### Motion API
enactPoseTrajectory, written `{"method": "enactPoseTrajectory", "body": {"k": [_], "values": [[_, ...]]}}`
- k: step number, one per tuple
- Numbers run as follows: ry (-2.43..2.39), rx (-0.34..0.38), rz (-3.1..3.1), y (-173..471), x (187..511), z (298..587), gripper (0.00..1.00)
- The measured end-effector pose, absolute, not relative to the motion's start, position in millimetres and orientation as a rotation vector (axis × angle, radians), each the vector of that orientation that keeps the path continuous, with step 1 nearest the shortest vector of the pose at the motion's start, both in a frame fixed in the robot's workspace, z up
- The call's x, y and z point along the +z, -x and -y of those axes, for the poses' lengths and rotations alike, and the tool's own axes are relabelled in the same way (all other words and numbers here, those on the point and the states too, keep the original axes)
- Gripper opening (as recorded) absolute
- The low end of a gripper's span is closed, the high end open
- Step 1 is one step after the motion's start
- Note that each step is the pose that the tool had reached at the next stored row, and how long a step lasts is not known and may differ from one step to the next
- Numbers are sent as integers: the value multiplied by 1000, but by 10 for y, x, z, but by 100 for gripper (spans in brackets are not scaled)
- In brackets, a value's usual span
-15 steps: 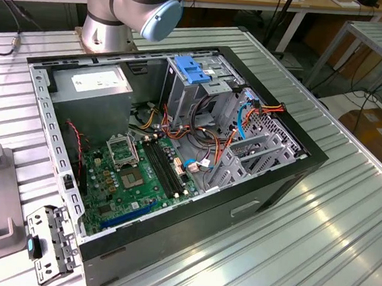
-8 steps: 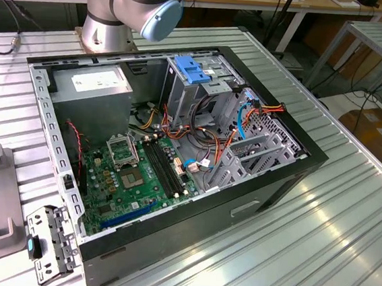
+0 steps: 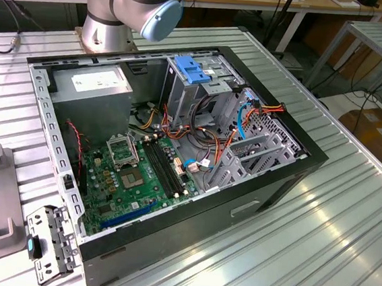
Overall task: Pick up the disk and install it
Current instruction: 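Pick up the disk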
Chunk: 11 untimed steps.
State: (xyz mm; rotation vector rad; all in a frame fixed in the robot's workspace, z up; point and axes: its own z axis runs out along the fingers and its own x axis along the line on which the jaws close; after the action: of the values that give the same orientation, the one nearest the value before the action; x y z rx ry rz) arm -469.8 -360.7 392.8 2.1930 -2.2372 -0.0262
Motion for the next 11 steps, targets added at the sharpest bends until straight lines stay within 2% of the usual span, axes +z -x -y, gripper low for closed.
{"method": "enactPoseTrajectory", "body": {"k": [11], "values": [[-2193,-26,2237,4698,4006,3607,37]]}}
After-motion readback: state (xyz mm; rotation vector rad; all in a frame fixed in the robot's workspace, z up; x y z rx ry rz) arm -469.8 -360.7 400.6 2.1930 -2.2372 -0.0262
